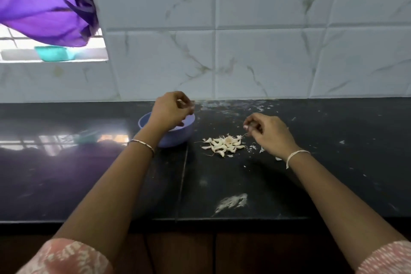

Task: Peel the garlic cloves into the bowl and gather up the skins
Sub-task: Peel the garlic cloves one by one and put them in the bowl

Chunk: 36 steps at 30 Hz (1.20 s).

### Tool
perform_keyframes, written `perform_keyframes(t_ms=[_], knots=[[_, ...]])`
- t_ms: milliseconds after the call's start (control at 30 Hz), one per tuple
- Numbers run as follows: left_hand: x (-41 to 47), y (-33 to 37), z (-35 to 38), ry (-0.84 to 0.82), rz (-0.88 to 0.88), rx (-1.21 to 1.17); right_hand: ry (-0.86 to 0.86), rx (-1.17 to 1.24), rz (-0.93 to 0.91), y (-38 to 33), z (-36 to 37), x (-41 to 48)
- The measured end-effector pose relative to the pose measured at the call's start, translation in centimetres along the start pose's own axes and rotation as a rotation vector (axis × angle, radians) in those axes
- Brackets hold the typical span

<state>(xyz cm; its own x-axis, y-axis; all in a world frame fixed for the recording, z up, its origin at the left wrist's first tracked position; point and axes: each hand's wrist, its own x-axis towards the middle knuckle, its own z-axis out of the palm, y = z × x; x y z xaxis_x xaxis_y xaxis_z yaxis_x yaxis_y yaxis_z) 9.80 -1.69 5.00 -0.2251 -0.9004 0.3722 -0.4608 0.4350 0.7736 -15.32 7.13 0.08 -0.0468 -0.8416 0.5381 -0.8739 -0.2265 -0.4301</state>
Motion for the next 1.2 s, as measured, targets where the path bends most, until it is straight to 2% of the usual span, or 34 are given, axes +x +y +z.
perform_keyframes(t_ms=[67,167,333,433,600,800,900,1100,1200], knots=[[0.2,-1.6,-1.8,-0.005,-0.022,0.251,-0.132,-0.054,-0.064,-2.1,0.5,0.2],[0.4,-2.9,-2.4,-0.095,-0.032,0.522,-0.265,-0.141,-0.14,-4.6,1.6,0.2],[0.6,-2.5,-1.9,-0.133,0.022,0.684,-0.381,-0.408,-0.129,-5.9,3.0,0.3],[0.9,-2.3,-1.8,-0.112,0.056,0.627,-0.377,-0.442,-0.112,-5.9,3.4,0.1],[0.7,-0.4,-0.2,-0.096,0.197,0.327,-0.355,-0.432,-0.142,-5.6,3.4,0.0],[0.2,3.1,5.8,-0.175,0.279,0.225,-0.294,-0.042,0.028,-3.8,0.7,-0.6],[0.6,3.6,9.2,-0.218,0.257,0.166,-0.269,-0.009,0.063,-2.1,-0.7,-1.2],[0.5,3.3,13.1,-0.305,0.195,0.126,-0.245,0.259,0.15,0.6,-2.6,-2.6],[0.6,2.7,13.4,-0.286,0.164,0.083,-0.268,0.394,0.204,1.4,-3.1,-3.3]])
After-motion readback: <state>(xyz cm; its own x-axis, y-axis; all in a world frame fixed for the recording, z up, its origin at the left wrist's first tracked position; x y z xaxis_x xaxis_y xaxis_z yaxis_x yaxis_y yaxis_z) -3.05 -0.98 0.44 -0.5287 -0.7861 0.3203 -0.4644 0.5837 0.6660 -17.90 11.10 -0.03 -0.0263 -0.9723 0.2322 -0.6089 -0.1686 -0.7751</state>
